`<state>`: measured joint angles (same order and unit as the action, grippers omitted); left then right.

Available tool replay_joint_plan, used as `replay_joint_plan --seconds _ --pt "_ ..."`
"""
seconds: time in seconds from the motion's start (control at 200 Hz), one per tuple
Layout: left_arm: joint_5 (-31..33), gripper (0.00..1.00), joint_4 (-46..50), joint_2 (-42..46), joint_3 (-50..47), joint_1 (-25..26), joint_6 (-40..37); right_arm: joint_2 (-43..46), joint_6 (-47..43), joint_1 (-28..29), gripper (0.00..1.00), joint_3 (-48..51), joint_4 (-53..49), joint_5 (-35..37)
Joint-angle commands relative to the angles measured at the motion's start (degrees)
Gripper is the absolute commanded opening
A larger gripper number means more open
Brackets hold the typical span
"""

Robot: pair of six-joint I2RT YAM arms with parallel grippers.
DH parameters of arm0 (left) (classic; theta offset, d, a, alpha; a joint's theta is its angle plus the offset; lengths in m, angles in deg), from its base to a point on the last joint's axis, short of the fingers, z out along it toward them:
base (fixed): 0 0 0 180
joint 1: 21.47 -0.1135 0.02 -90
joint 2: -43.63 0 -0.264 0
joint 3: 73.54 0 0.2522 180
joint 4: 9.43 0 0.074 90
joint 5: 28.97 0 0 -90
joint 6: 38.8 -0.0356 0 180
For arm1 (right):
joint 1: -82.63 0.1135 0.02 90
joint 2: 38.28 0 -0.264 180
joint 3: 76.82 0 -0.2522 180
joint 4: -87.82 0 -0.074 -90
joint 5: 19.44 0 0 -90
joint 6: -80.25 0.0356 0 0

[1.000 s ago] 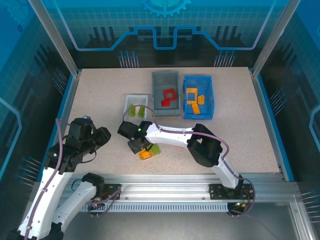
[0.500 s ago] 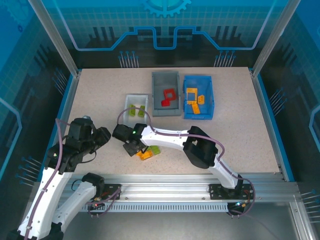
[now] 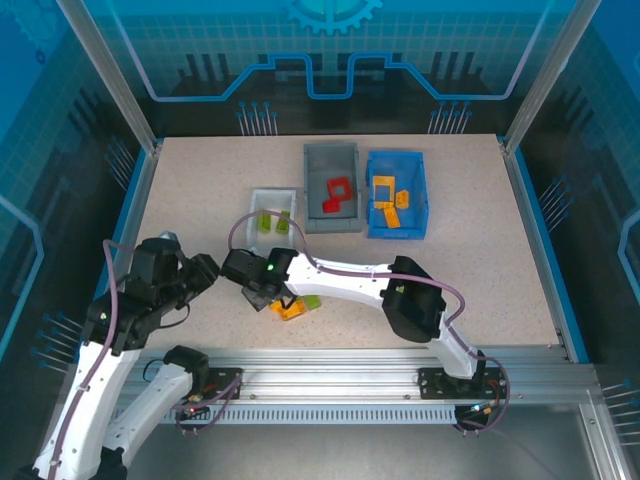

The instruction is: Sort the legos into containers by color

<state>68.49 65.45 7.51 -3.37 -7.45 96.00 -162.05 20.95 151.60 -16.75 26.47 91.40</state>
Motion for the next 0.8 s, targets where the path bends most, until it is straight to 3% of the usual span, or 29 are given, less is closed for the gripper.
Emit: replay_joint_plan --seconds 0.0,0.425,0.795 --pt "-0.5 0.40 2.8 0.9 2.3 -0.4 0.2 -0.3 1.2 0.2 0.60 0.9 -2.2 0.0" --pt "-1.1 0.41 11.9 4.3 7.0 -0.4 0.9 -6.4 2.5 -1.5 0.60 1.1 -1.5 -4.5" --pt "-4.4 0.45 15.4 7.9 5.3 -0.4 3.3 -7.6 2.6 -1.9 0.38 -0.3 -0.4 -4.7"
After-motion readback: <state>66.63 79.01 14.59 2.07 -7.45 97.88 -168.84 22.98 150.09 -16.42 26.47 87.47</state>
